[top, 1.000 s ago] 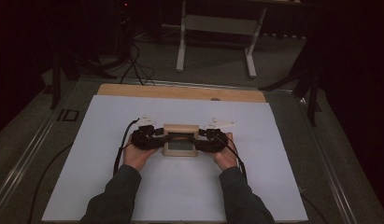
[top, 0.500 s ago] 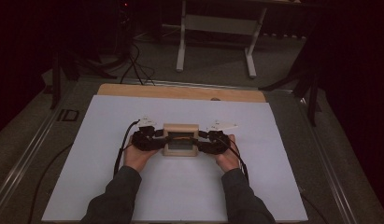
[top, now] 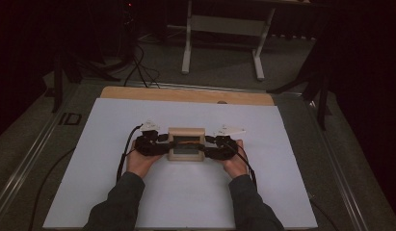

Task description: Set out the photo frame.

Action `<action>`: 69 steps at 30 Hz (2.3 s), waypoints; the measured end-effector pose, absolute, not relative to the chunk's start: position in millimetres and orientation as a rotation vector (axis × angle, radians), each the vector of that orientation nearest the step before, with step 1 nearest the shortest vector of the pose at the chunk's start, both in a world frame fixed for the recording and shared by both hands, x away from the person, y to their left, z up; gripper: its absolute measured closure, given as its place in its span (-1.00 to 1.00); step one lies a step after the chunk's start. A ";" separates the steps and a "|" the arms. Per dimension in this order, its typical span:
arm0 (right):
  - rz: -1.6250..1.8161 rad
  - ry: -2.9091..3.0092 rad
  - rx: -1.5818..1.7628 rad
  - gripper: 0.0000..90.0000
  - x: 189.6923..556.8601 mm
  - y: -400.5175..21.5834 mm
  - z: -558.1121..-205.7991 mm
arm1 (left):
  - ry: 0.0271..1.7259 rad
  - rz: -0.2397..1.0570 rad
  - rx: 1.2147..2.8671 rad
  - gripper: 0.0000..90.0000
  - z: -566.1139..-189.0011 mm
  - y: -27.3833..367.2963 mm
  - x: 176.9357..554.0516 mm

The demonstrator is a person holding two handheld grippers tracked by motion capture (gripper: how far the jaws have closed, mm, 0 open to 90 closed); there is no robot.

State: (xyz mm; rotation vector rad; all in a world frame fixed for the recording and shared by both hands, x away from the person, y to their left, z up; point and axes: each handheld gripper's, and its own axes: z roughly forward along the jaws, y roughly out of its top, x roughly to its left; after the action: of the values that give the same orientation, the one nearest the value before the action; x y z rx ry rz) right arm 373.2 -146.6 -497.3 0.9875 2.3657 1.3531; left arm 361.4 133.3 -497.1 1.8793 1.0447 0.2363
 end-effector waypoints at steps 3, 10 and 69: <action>1.348 2.379 0.983 0.02 371.4 -147.8 -498.1 | 1.051 0.241 1.881 0.00 -497.3 135.7 359.0; 1.339 2.394 0.959 -0.04 367.2 -150.6 -495.8 | 1.066 0.274 1.867 -0.07 -493.3 145.7 351.2; 1.359 2.133 0.969 -0.28 297.8 -265.6 -476.6 | 1.127 0.573 1.834 -0.19 -484.5 253.1 243.5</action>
State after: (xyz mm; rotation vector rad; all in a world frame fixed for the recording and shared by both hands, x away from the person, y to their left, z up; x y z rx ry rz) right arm 297.8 -265.6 -476.6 0.9687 2.1326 1.3594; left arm 243.5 253.1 -484.5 1.8340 1.1267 0.5735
